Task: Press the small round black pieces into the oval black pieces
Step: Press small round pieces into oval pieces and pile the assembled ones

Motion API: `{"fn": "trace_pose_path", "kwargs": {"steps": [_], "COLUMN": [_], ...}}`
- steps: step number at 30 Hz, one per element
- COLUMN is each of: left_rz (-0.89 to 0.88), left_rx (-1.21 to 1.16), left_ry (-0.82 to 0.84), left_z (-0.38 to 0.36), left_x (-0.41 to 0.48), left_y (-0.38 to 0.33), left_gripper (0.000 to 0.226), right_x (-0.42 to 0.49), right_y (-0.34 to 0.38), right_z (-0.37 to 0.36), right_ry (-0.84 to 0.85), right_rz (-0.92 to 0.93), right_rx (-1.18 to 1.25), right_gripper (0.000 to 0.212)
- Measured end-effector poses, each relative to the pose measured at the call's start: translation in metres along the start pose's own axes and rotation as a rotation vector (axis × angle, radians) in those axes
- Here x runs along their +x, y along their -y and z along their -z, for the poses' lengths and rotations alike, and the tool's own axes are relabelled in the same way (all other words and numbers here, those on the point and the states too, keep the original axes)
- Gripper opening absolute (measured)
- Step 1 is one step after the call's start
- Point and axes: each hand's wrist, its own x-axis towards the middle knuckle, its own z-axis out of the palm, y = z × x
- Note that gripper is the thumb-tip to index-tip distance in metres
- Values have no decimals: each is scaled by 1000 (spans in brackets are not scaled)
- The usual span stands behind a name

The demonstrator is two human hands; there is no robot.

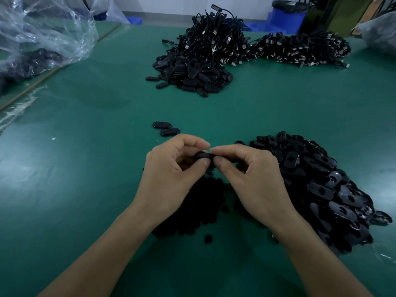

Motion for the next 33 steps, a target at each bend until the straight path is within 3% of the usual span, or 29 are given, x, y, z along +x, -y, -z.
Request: {"fn": "trace_pose_path", "kwargs": {"steps": [8,22,33], "left_rz": [106,114,80], "left_rx": [-186,-160,-80], "left_ry": [56,50,49], "left_z": [5,6,8], "left_x": [2,3,3], "left_y": [-1,0,3], "left_gripper": [31,32,27], "right_x": [6,7,2], "right_y": [-5,-1,1], "right_z": [10,13,10], "right_ry": [102,142,119], "right_rz": [-35,-68,-58], "right_rx": [153,234,85], "right_gripper": [14,14,12]}}
